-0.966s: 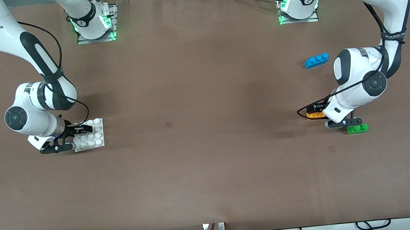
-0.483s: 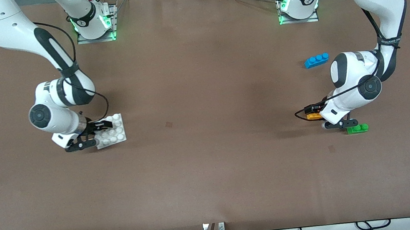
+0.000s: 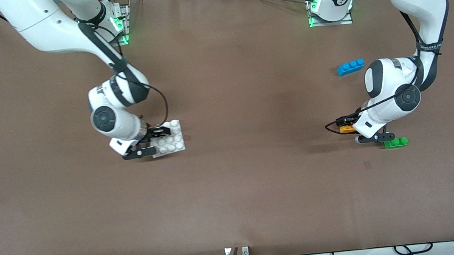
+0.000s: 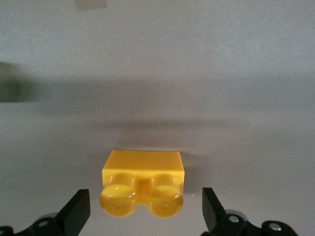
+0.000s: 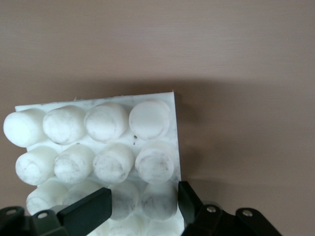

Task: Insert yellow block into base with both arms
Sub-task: 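Grasp the yellow block with the left gripper while the right gripper grasps the base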

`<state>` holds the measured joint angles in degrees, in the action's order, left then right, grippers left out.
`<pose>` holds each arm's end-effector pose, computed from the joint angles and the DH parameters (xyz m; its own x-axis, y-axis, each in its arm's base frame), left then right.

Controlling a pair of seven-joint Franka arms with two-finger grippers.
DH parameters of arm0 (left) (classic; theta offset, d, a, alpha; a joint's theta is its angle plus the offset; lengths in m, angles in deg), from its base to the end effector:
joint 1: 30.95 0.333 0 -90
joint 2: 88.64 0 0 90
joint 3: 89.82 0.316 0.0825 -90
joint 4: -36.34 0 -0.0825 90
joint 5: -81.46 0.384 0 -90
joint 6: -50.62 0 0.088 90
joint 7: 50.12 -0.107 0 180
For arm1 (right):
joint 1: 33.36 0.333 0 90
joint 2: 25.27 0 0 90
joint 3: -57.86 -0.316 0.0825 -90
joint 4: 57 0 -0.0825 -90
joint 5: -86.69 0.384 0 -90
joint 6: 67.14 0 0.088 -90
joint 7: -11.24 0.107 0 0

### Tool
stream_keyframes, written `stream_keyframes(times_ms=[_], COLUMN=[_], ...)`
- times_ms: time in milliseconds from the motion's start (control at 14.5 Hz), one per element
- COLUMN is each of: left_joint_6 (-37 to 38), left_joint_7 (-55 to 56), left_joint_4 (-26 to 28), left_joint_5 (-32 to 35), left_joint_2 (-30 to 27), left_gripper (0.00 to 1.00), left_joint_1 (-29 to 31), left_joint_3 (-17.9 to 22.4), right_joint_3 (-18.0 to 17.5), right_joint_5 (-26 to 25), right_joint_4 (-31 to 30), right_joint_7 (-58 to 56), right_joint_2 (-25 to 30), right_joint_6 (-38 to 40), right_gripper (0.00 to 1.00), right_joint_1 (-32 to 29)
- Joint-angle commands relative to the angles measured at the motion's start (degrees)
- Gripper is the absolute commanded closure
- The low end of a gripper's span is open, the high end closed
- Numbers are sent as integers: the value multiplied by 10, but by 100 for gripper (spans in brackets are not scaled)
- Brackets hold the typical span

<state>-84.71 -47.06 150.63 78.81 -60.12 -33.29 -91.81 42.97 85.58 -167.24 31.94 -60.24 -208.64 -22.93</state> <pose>0.5929 -0.0452 0.1979 0.9910 0.0133 -0.1331 0.0185 -0.9991 0.0375 0.5620 0.2608 0.1755 0.9941 0.0592 -0.0912 0.0489 -0.9926 -0.1110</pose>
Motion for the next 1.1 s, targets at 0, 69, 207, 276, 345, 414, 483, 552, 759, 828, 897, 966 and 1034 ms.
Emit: stream_keyframes(times_ms=[0,69,207,276,345,414,483,552,759,828,897,966,1034], left_joint_6=[-6,-6,-6,-6,-6,-5,-3,-1,2,9,16,22,34], left_joint_7=[0,0,-9,-9,-9,-9,-7,-5,-2,-1,0,0,1], left_joint_4=[-6,-6,-7,-7,-7,-7,-7,-8,-19,-24,-27,-33,-39], left_joint_5=[11,12,11,11,11,11,10,10,10,10,10,10,9], left_joint_2=[8,11,11,11,11,11,10,10,9,9,9,9,8], left_gripper=[0,0,1,6,10,16,23,29,43,47,47,48,48], left_joint_1=[-3,-3,-3,-3,-3,-3,-4,-4,-4,-4,-4,-5,-5], left_joint_3=[0,0,0,0,-1,-1,-2,-4,-4,-5,-5,-5,-9], right_joint_3=[3,3,2,2,2,2,0,-1,0,0,0,0,0], right_joint_5=[8,8,9,9,9,9,9,10,67,72,73,76,76], right_joint_4=[58,80,114,126,135,140,150,165,195,196,196,197,198], right_joint_7=[67,79,95,108,121,135,138,139,153,151,153,160,180], right_joint_2=[-55,-63,-77,-84,-86,-91,-98,-109,-123,-122,-121,-121,-121], right_joint_6=[-10,-9,-8,-9,-8,-10,-11,-11,-11,-11,-11,-11,-11], right_gripper=[36,36,36,36,36,36,36,36,36,36,36,36,36], right_joint_1=[58,80,105,118,129,137,148,164,194,195,192,194,195])
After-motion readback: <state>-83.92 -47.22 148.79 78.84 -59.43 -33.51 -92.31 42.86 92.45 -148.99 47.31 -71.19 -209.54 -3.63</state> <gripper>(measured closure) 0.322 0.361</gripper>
